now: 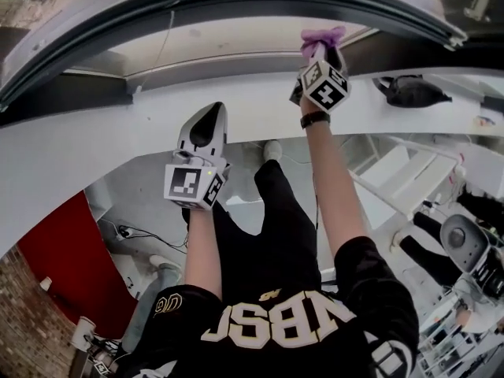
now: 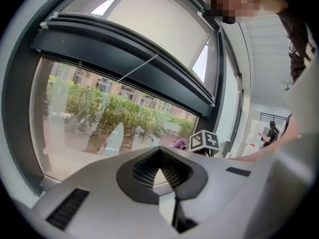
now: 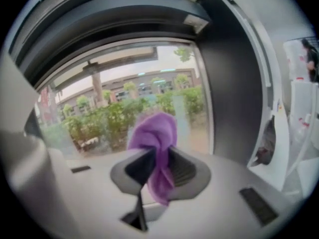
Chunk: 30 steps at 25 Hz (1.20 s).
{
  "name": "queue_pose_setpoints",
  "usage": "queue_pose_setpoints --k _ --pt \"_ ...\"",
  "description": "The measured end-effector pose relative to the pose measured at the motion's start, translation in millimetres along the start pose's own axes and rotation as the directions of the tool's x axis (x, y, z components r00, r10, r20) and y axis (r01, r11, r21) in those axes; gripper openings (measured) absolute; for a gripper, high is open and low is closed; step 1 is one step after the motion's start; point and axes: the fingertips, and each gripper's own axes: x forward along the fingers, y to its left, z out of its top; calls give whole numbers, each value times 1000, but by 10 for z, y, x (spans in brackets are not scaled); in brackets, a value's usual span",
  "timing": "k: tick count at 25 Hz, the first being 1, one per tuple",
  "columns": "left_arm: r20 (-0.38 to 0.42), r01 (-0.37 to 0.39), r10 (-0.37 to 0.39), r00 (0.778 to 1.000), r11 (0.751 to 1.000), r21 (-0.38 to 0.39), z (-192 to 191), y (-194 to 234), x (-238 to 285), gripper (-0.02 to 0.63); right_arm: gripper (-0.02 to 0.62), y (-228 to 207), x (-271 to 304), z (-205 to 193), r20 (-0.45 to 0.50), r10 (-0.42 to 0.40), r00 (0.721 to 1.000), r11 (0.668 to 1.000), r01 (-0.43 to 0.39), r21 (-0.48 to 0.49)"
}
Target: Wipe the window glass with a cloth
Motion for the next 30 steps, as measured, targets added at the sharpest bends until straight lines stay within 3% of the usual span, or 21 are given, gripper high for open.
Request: queue_pose_setpoints --k 4,9,14,18,23,26,28,30 --pt "23 -98 98 995 995 4 175 612 -528 23 87 1349 -367 -712 -99 211 973 967 -222 -123" --pt "39 -241 240 970 971 15 388 1469 -1189 23 87 3119 -947 -1495 -175 471 865 850 -498 -173" --pt "54 -347 345 937 938 16 544 2223 -1917 23 87 4633 -1310 -1992 -233 610 757 721 -653 -234" --pt "56 -410 408 911 912 20 602 2577 -2354 23 87 5532 -1231 -2197 -257 653 712 667 -702 -251" --pt "17 -416 416 909 909 23 503 2765 -2525 23 87 6130 -1056 -2439 -297 667 684 632 -730 -261" --pt "-9 -402 403 915 915 34 425 2770 -2414 23 87 6033 -847 -2378 -278 648 709 674 -704 -225" --pt "-14 -383 383 924 923 23 385 2718 -2268 23 87 5772 -675 -2244 -254 627 737 711 -674 -201" --pt "-24 -354 354 935 935 14 316 2603 -2077 23 87 5418 -565 -2130 -238 613 754 726 -656 -209"
